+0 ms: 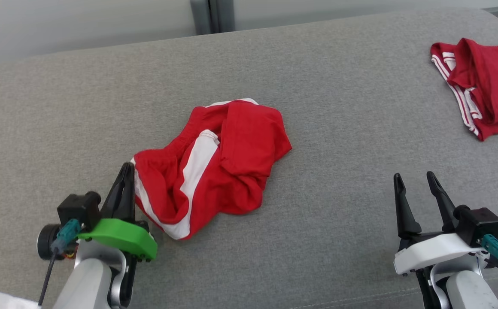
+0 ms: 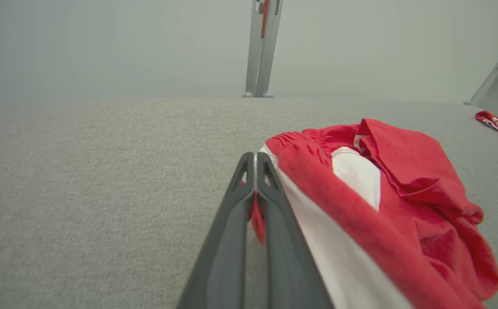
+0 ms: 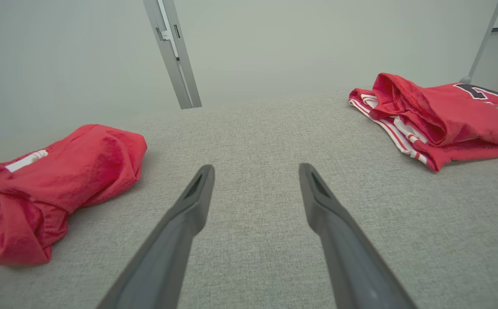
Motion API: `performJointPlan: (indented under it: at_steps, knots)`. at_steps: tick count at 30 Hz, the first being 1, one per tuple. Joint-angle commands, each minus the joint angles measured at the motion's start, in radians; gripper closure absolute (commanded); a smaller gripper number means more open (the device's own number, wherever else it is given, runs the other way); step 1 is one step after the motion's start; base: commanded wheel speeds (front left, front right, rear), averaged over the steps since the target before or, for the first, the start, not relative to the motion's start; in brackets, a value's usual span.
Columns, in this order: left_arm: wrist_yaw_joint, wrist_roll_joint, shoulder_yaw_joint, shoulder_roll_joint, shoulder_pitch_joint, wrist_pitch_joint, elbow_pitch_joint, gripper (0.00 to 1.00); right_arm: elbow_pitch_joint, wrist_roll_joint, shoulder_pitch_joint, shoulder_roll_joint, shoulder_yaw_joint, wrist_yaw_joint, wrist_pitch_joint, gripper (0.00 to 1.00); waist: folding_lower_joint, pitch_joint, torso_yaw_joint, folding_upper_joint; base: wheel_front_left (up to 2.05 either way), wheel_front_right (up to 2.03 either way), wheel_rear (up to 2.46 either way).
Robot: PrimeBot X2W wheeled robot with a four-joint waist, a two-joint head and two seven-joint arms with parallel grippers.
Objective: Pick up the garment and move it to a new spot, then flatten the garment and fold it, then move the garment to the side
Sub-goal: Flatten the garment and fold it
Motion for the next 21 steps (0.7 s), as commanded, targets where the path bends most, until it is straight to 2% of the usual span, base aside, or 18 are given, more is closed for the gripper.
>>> performJointPlan:
  at_steps: [1, 7, 10, 11, 12, 21]
  knots:
    - [0.01, -0.011, 0.011, -0.001, 0.041, -0.008, -0.012, 1.0, 0.002, -0.001, 0.013, -0.007, 0.0, 0.0, -0.003, 0.0, 0.0, -0.018, 0.048, 0.0, 0.0, 0.0, 0.0]
    - [0.028, -0.044, 0.039, -0.021, 0.16, -0.024, -0.02, 1.0, 0.012, 0.001, 0.019, -0.011, 0.004, 0.0, -0.003, 0.0, 0.0, -0.022, 0.075, 0.0, 0.0, 0.0, 0.0]
    - [0.021, -0.044, 0.039, -0.029, 0.18, -0.025, -0.007, 1.0, 0.016, 0.005, 0.02, -0.014, 0.006, 0.0, -0.003, 0.0, 0.0, -0.025, 0.084, 0.0, 0.0, 0.0, 0.0]
    - [0.02, -0.042, 0.04, -0.032, 0.182, -0.027, -0.005, 0.73, 0.018, 0.006, 0.021, -0.015, 0.007, 0.0, -0.003, 0.0, 0.0, -0.026, 0.087, 0.0, 0.0, 0.0, 0.0]
    - [0.021, -0.035, 0.042, -0.031, 0.181, -0.029, -0.005, 0.0, 0.021, 0.007, 0.021, -0.016, 0.008, 0.0, -0.003, 0.0, 0.0, -0.03, 0.091, 0.0, 0.0, 0.0, 0.0]
    - [0.013, 0.042, 0.105, -0.042, 0.185, -0.031, -0.114, 0.0, 0.032, 0.008, 0.021, -0.019, 0.033, 0.0, -0.003, 0.0, 0.0, -0.061, 0.12, 0.0, 0.0, 0.0, 0.0]
